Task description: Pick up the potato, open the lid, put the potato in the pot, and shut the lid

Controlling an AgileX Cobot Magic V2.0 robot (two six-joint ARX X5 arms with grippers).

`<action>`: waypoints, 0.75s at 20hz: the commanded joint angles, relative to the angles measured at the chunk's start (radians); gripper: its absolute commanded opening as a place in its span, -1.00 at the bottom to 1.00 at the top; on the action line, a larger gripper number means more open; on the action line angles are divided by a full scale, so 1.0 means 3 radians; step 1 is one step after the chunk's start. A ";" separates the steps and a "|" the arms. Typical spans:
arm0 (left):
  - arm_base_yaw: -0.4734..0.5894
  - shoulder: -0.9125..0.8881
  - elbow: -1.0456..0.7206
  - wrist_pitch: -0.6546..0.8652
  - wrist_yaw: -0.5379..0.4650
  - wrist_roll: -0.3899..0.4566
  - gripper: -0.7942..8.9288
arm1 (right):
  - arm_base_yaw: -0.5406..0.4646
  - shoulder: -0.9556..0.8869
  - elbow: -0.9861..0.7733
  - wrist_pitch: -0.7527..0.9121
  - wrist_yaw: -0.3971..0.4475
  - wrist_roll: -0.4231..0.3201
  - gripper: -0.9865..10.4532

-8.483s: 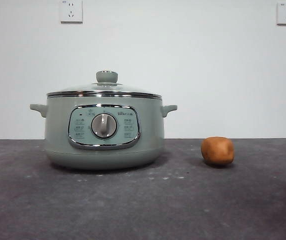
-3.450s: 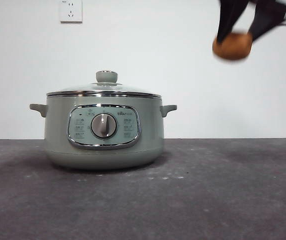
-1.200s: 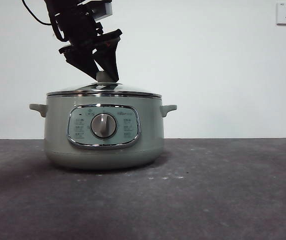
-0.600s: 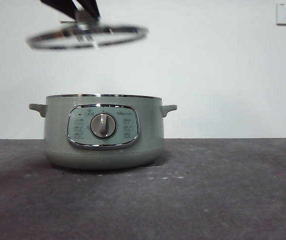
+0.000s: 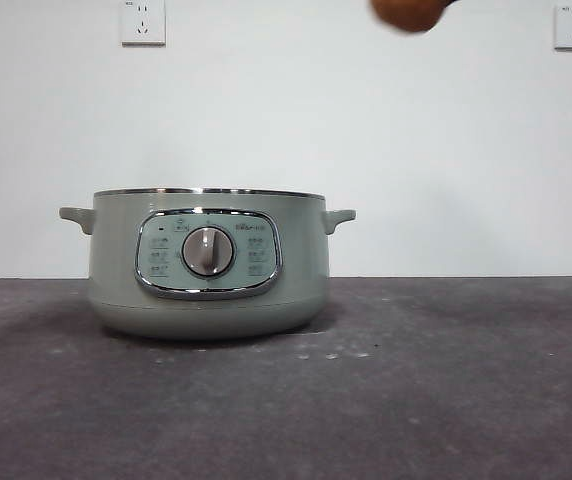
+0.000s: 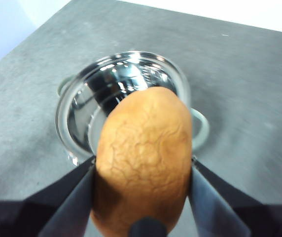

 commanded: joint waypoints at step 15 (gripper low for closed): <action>0.0036 -0.1637 -0.0961 -0.0202 0.0017 -0.0074 -0.85 | 0.0913 0.2683 0.2430 -0.0046 0.0594 -0.0164 -0.85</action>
